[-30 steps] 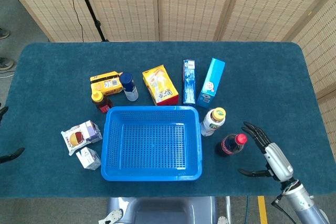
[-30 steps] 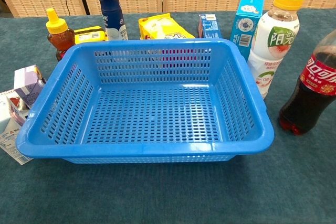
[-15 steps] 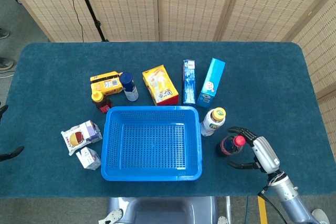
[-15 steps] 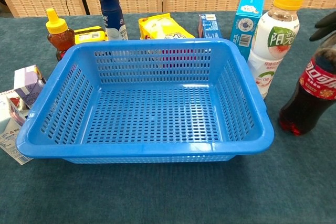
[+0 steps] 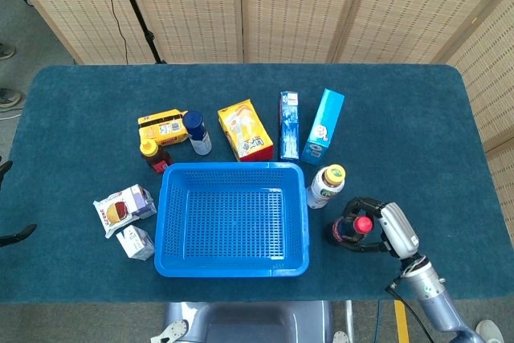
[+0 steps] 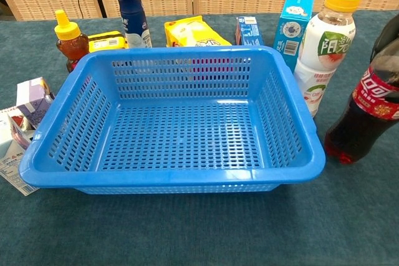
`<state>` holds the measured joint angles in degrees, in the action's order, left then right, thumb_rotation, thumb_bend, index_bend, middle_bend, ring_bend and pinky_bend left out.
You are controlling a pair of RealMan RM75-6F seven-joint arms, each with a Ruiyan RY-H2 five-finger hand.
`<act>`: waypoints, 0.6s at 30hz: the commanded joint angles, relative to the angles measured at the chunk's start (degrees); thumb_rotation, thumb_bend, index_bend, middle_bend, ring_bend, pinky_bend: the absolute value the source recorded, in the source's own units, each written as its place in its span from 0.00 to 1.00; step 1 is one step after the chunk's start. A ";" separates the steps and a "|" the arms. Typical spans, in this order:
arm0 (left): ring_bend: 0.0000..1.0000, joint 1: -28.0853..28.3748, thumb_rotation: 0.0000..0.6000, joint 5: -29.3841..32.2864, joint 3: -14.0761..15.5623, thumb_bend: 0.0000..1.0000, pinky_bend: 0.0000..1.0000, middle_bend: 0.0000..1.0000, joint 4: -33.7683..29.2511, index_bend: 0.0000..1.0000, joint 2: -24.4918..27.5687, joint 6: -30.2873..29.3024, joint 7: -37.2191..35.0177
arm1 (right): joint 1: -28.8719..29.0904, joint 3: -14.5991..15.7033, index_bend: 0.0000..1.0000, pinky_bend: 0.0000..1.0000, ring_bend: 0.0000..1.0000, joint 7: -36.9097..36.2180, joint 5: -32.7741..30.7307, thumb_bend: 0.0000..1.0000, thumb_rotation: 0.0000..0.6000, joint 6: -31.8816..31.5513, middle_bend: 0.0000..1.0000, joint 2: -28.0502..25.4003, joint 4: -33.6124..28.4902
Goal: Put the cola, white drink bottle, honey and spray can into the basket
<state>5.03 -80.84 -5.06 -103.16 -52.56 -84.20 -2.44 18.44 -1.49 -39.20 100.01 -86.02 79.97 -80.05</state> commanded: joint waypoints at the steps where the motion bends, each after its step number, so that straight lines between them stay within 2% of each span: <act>1: 0.00 -0.01 1.00 -0.05 0.02 0.06 0.00 0.00 0.03 0.00 0.01 -0.02 -0.04 | -0.20 -0.01 0.60 0.80 0.62 -0.08 0.74 0.80 1.00 -1.79 0.61 -0.88 -0.78; 9: 0.00 -0.16 1.00 -0.40 0.22 0.06 0.00 0.00 0.05 0.00 0.21 -0.11 -0.77 | 0.10 -1.73 0.60 0.80 0.62 1.07 1.95 0.84 1.00 -5.56 0.61 -4.63 -5.61; 13: 0.00 -0.27 1.00 -0.57 0.25 0.06 0.00 0.00 0.14 0.00 0.36 -0.28 -1.28 | 0.75 -2.99 0.60 0.80 0.62 3.35 2.59 0.92 1.00 -6.03 0.61 -9.26 -12.49; 18: 0.00 -0.24 1.00 -0.63 0.29 0.06 0.00 0.00 0.20 0.00 0.38 -0.18 -1.43 | 3.23 -4.41 0.60 0.80 0.62 4.92 2.62 0.93 1.00 -2.62 0.61 -14.88 -22.43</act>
<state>4.78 -81.47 -4.77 -102.96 -52.18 -84.39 -3.87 19.98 -4.71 -35.68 102.43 -90.62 68.56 -97.52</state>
